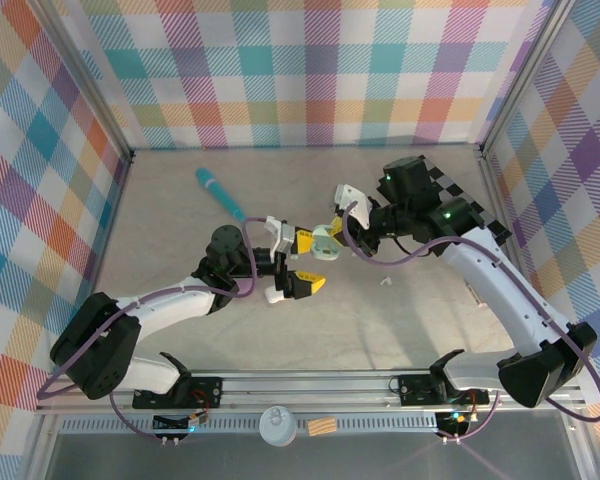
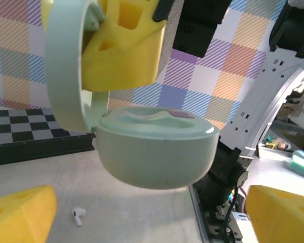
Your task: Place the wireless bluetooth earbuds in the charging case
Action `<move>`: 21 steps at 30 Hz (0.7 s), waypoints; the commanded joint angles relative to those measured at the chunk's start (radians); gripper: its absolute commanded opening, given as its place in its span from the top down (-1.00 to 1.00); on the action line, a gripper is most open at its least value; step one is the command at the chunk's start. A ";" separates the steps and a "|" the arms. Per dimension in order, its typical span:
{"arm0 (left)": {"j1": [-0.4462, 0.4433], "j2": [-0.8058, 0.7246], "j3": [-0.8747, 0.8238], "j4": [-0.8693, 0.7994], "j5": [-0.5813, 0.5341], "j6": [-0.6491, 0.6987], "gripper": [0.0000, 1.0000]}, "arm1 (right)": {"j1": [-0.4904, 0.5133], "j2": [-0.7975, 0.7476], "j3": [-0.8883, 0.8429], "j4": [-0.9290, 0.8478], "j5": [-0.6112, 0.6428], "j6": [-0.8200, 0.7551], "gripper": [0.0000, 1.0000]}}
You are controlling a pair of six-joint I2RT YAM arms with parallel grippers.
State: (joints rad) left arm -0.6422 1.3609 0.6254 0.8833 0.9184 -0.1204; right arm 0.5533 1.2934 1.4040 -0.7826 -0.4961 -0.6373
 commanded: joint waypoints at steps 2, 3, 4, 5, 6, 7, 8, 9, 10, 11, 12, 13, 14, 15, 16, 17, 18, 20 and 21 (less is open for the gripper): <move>0.007 -0.012 0.029 0.028 0.011 0.007 -0.73 | 0.017 0.024 0.038 -0.028 0.014 -0.064 1.00; 0.007 -0.011 0.029 0.037 0.012 0.000 -0.71 | 0.019 0.028 0.039 -0.029 0.018 -0.067 1.00; 0.007 -0.008 0.030 0.048 0.013 -0.008 -0.66 | 0.020 0.033 0.042 -0.031 0.020 -0.068 1.00; 0.007 -0.007 0.030 0.059 0.015 -0.014 -0.64 | 0.023 0.037 0.043 -0.030 0.021 -0.071 1.00; 0.007 -0.006 0.029 0.064 0.014 -0.016 -0.62 | 0.025 0.041 0.043 -0.028 0.023 -0.071 1.00; 0.007 -0.007 0.029 0.065 0.015 -0.018 -0.60 | 0.025 0.044 0.043 -0.025 0.025 -0.071 1.00; 0.007 -0.007 0.029 0.066 0.015 -0.018 -0.57 | 0.026 0.047 0.041 -0.023 0.024 -0.071 1.00; 0.007 -0.008 0.029 0.068 0.015 -0.018 -0.56 | 0.027 0.049 0.041 -0.024 0.024 -0.073 1.00; 0.007 -0.008 0.027 0.071 0.015 -0.020 -0.54 | 0.027 0.053 0.041 -0.023 0.025 -0.073 1.00; 0.007 -0.009 0.027 0.075 0.014 -0.021 -0.52 | 0.026 0.055 0.042 -0.023 0.026 -0.073 1.00; 0.007 -0.009 0.026 0.077 0.014 -0.021 -0.50 | 0.027 0.058 0.041 -0.023 0.027 -0.071 1.00; 0.007 -0.008 0.026 0.078 0.016 -0.022 -0.46 | 0.028 0.058 0.041 -0.021 0.031 -0.068 1.00; 0.008 -0.009 0.025 0.078 0.017 -0.022 -0.42 | 0.027 0.060 0.041 -0.021 0.034 -0.066 1.00; 0.007 -0.009 0.025 0.080 0.016 -0.022 -0.41 | 0.026 0.059 0.040 -0.023 0.032 -0.065 1.00; 0.007 -0.011 0.024 0.081 0.017 -0.022 -0.39 | 0.027 0.059 0.040 -0.023 0.028 -0.065 1.00; 0.007 -0.010 0.024 0.083 0.017 -0.022 -0.37 | 0.027 0.058 0.040 -0.024 0.025 -0.065 1.00; 0.007 -0.011 0.023 0.083 0.017 -0.021 -0.36 | 0.027 0.059 0.039 -0.024 0.022 -0.064 1.00; 0.007 -0.011 0.023 0.089 0.018 -0.021 -0.30 | 0.026 0.060 0.039 -0.023 0.022 -0.062 1.00; 0.007 -0.009 0.023 0.089 0.019 -0.022 -0.29 | 0.027 0.061 0.038 -0.024 0.021 -0.064 1.00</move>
State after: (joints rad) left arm -0.6399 1.3609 0.6254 0.9188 0.9184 -0.1440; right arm 0.5766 1.3495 1.4139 -0.7925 -0.4541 -0.6895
